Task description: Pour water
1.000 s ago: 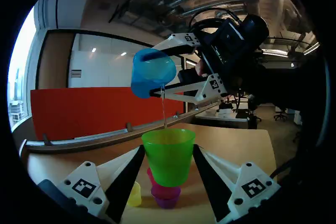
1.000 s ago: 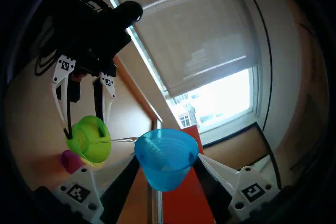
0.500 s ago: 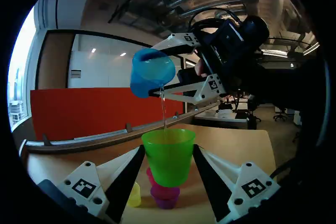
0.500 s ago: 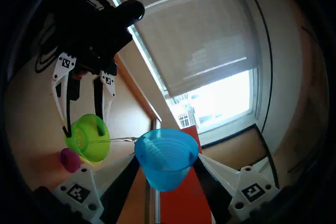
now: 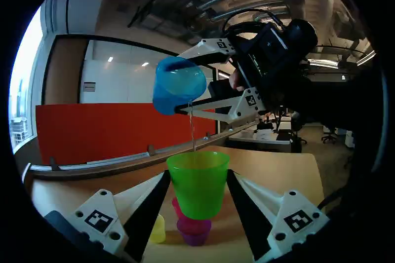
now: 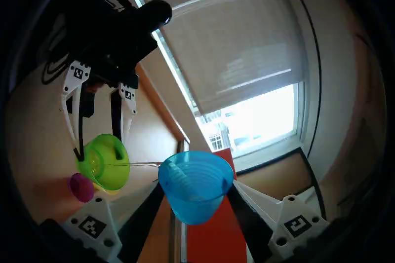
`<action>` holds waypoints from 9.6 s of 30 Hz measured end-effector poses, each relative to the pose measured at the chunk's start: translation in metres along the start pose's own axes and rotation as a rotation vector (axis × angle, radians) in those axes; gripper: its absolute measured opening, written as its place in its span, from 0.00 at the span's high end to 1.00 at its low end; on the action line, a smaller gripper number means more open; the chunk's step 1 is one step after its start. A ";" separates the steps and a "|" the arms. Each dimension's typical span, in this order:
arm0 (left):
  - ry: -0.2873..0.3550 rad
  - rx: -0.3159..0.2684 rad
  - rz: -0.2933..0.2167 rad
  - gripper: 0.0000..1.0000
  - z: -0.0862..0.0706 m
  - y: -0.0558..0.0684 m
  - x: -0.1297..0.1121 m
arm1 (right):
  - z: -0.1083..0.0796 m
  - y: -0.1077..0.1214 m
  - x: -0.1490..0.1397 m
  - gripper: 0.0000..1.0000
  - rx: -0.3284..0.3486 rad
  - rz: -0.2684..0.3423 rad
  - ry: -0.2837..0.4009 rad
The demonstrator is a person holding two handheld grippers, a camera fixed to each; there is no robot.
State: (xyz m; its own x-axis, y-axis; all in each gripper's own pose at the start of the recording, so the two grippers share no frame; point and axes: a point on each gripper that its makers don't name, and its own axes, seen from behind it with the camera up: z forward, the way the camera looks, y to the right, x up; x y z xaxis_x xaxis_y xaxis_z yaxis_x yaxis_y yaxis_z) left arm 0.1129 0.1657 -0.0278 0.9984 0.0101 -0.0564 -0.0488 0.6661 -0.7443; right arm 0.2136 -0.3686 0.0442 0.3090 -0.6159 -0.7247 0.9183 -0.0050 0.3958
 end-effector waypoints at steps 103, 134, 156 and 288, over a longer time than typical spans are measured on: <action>0.014 -0.001 0.001 0.17 -0.001 0.003 0.008 | -0.006 0.000 0.007 0.11 -0.020 -0.175 -0.004; 0.026 -0.004 0.004 0.17 -0.002 0.004 0.010 | -0.007 0.000 0.012 0.11 -0.030 -0.241 0.000; 0.032 -0.007 -0.003 0.18 -0.003 0.004 0.012 | -0.009 0.004 0.015 0.12 -0.033 -0.273 0.004; -0.001 -0.017 0.038 0.18 -0.008 0.010 0.009 | -0.060 -0.058 -0.024 0.11 0.044 0.964 0.057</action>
State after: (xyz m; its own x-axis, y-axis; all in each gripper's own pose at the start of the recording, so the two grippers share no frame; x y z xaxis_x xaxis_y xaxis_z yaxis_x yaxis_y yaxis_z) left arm 0.1212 0.1663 -0.0411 0.9959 0.0357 -0.0837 -0.0867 0.6526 -0.7527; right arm 0.1678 -0.3067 0.0048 0.9376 -0.3319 -0.1037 0.2546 0.4521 0.8549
